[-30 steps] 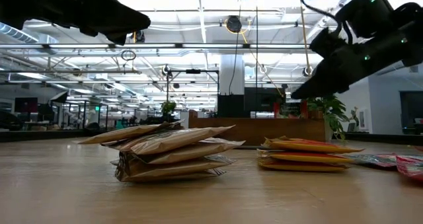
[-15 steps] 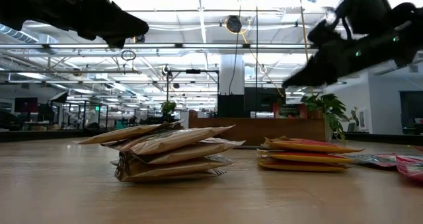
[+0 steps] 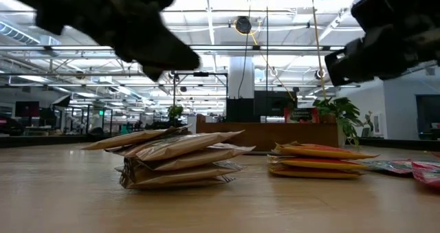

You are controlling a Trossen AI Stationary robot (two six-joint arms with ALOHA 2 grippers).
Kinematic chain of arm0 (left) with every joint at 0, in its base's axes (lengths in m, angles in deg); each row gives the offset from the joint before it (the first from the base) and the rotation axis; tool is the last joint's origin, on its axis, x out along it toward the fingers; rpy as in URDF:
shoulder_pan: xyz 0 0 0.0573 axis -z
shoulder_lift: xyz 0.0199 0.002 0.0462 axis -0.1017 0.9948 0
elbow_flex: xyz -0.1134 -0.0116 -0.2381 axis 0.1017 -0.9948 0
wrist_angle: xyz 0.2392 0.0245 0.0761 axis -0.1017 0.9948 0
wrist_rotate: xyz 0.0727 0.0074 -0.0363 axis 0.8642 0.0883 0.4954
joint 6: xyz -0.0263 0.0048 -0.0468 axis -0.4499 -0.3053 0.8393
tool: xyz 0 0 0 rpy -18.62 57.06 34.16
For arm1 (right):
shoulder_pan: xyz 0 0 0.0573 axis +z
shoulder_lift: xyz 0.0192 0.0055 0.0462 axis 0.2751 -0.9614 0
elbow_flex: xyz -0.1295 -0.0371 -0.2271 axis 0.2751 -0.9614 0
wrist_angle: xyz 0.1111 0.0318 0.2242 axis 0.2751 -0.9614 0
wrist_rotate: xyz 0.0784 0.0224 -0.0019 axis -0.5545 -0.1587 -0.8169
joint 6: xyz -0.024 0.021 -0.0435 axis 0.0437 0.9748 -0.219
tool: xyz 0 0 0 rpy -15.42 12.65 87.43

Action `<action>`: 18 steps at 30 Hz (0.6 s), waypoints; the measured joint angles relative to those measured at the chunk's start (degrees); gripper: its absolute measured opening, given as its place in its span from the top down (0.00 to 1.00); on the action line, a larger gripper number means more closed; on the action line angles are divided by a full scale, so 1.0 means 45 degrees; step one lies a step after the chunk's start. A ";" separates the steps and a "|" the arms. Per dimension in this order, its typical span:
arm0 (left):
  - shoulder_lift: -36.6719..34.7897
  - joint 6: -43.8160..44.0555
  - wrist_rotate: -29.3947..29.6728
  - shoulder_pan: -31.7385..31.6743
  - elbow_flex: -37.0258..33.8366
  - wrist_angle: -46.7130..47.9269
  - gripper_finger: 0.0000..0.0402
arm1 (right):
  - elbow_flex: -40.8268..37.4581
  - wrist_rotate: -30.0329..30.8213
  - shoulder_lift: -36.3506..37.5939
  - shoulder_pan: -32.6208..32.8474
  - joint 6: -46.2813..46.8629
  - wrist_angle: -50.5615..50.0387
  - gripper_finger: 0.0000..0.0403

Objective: Pick & Place Tea
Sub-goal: Put the yellow tea bag into the middle section of the wooden organiser

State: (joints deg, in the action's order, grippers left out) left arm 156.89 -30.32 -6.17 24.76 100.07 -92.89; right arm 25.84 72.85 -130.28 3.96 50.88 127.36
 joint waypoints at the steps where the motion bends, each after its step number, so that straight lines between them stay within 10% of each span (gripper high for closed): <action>1: 0.0424 0.0098 -0.0301 -0.0057 0.0559 0.0415 0.91 | 0.0125 0.0524 -0.0432 0.0432 0.0005 0.0038 1.00; 11: 0.3201 0.1043 -0.0945 -0.0503 0.4926 0.2989 0.88 | 0.2200 0.3395 -0.4827 0.2924 0.0335 0.0080 1.00; 18: 0.4926 0.3045 -0.0841 -0.0886 0.6573 0.4905 0.62 | 0.3210 0.3440 -0.6400 0.3026 0.0329 0.0096 1.00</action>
State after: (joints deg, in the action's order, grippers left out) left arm 179.06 -16.62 -9.95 20.77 129.65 -70.82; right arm 40.29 88.33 -159.08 17.58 52.36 127.79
